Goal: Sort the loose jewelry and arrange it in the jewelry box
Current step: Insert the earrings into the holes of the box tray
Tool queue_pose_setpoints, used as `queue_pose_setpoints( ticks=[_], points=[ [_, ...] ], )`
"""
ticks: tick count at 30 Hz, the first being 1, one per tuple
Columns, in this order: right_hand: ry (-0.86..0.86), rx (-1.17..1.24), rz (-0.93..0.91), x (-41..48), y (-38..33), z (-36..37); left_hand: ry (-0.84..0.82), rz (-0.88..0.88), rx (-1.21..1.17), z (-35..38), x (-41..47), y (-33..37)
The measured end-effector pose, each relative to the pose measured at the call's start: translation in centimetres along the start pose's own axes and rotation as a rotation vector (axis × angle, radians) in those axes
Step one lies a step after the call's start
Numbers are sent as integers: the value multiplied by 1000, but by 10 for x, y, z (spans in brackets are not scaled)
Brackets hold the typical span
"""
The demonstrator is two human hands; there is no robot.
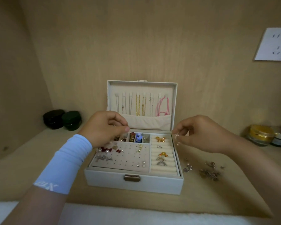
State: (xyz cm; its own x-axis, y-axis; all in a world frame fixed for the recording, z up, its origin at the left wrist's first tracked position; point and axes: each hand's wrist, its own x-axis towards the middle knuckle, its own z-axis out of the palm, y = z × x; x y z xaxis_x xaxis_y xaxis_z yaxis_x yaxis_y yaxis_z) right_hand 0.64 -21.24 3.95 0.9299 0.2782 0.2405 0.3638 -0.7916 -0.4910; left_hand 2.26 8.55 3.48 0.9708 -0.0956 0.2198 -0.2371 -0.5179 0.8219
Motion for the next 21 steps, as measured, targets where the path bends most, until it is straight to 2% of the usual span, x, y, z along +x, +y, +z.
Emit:
queue_pose_setpoints(
  ticks=[4, 10, 17, 21],
  points=[
    [-11, 216, -3, 14, -35, 7, 14, 72, -94, -12, -2, -13],
    [-68, 320, 7, 40, -72, 28, -41, 130, -84, -9, -8, -22],
    [-84, 514, 76, 47, -81, 51, -69, 79, -185, 0, -9, -23],
    [-39, 586, 116, 44, -77, 55, -104, 48, -240, 5, -9, -19]
  ],
)
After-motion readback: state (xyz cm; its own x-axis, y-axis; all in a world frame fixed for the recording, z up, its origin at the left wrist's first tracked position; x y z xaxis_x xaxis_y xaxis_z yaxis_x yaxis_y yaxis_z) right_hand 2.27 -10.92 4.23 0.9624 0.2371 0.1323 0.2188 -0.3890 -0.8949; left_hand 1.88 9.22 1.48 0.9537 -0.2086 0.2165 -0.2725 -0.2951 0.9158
